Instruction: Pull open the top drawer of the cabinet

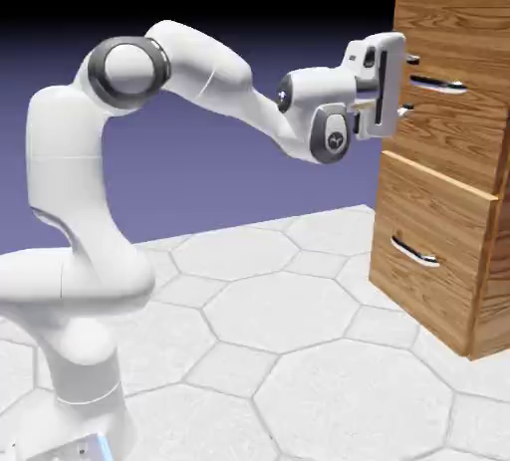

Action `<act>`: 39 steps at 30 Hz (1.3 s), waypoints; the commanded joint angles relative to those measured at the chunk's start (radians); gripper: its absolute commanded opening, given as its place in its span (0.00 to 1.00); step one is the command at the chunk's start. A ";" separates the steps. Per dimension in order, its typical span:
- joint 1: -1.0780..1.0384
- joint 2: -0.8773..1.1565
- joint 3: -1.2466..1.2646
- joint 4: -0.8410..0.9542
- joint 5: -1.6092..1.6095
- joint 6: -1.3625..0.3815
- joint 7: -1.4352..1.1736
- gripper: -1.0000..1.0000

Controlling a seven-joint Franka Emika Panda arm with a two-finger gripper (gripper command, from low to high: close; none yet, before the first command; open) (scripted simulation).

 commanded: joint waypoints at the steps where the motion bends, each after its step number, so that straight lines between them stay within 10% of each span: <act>1: -0.036 -0.016 0.025 0.025 -0.015 -0.007 0.022 0.50; 5: -0.173 -0.077 0.117 0.120 -0.071 -0.035 0.107 0.50; 6: -0.173 -0.077 0.117 0.120 -0.071 -0.035 0.107 0.00; 39: 0.954 0.129 -0.813 -0.329 0.176 0.081 -0.244 0.00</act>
